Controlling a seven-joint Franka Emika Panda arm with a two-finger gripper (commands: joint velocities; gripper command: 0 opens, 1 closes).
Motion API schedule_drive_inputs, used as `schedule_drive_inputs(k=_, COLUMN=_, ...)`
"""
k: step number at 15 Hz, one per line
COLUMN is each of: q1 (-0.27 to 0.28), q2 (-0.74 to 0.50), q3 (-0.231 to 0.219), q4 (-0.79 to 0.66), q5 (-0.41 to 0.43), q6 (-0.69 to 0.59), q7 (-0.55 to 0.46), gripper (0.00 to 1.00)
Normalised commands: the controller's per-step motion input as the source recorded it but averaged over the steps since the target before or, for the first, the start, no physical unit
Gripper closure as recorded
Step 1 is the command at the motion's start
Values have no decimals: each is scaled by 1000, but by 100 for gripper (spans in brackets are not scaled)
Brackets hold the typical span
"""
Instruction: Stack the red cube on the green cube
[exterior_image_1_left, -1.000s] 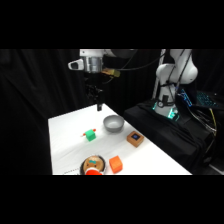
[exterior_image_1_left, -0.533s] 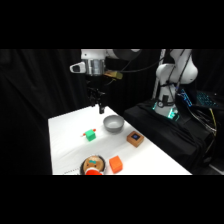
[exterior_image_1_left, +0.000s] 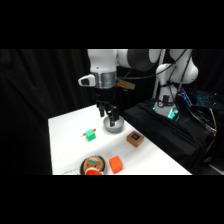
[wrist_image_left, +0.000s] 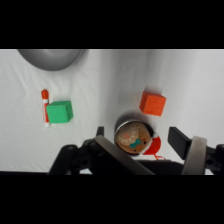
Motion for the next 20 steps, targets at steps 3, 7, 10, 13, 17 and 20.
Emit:
schedule_drive_inputs(k=3, q1=105, q2=170, q3=45, q4=60, q5=-128, q6=164, q7=366, gripper=0)
schedule_drive_inputs(k=7, q1=63, q2=199, q3=8, q4=105, q5=-77, q6=230, q7=245, gripper=0)
schedule_drive_inputs(k=10, q1=55, q2=152, q3=-7, q4=75, q5=-40, q6=239, q7=158, gripper=0)
schedule_drive_inputs(k=13, q1=64, q2=141, q3=-14, q4=81, q5=-22, q6=223, q7=124, gripper=0)
schedule_drive_inputs(k=17, q1=94, q2=148, q3=-18, q4=110, q5=-31, q6=157, q7=126, gripper=0)
schedule_drive_inputs(k=20, q1=107, q2=192, q3=-36, q4=151, q5=-59, q6=136, q7=131, gripper=0)
